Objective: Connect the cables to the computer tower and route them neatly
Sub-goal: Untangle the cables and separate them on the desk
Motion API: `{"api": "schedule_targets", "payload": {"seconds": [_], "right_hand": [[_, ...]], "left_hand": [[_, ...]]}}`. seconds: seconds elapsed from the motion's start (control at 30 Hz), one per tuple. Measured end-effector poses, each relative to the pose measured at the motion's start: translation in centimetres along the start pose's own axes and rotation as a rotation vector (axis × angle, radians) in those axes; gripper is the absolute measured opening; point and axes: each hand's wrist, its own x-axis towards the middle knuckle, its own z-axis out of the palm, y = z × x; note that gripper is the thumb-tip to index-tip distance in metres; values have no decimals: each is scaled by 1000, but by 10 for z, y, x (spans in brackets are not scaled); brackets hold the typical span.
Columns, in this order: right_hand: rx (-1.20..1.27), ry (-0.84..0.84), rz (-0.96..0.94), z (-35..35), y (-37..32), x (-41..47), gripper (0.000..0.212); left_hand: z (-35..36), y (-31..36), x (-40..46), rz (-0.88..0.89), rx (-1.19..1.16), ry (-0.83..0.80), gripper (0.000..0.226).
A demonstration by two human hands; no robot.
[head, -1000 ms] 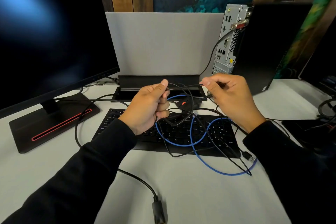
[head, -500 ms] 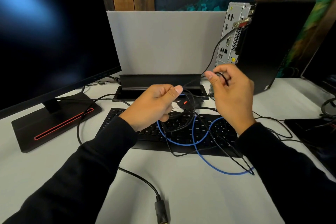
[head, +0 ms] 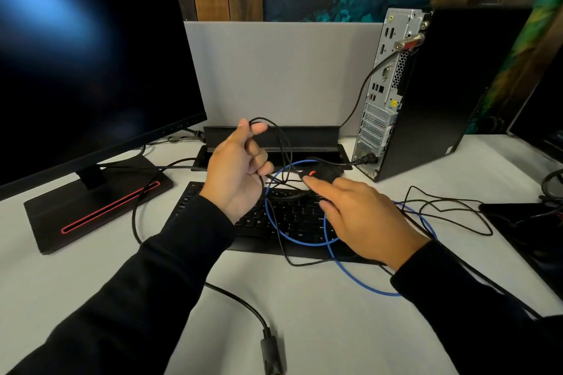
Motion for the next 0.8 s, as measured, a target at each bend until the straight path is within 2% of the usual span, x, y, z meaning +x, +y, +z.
{"api": "schedule_targets", "payload": {"seconds": [0.07, 0.17, 0.23, 0.3, 0.43, 0.53, 0.63, 0.73, 0.77, 0.8], "right_hand": [[-73, -120, 8, -9, -12, 1, 58], [-110, -162, 52, -21, -21, 9, 53], [-84, -143, 36, -27, -27, 13, 37], [23, -98, -59, -31, -34, 17, 20], [166, 89, -153, -34, -31, 20, 15], [179, 355, -110, -38, -22, 22, 8], [199, 497, 9, -43, -17, 26, 35], [246, 372, 59, -51, -9, 33, 59], [285, 258, 74, -54, -3, 37, 63], [341, 117, 99, -55, 3, 41, 57]], "left_hand": [[3, -2, -3, 36, 34, -69, 37], [7, -6, -7, 76, 113, -238, 37], [7, -10, -10, 177, 260, -333, 35], [8, -15, -14, 312, 466, -384, 33], [9, -19, -19, 418, 653, -401, 29], [8, -22, -21, 427, 760, -415, 28], [11, -25, -23, 345, 798, -454, 32], [14, -23, -23, 107, 636, -449, 36], [13, -20, -22, 61, 605, -435, 37], [12, -17, -21, 22, 559, -423, 37]]}}
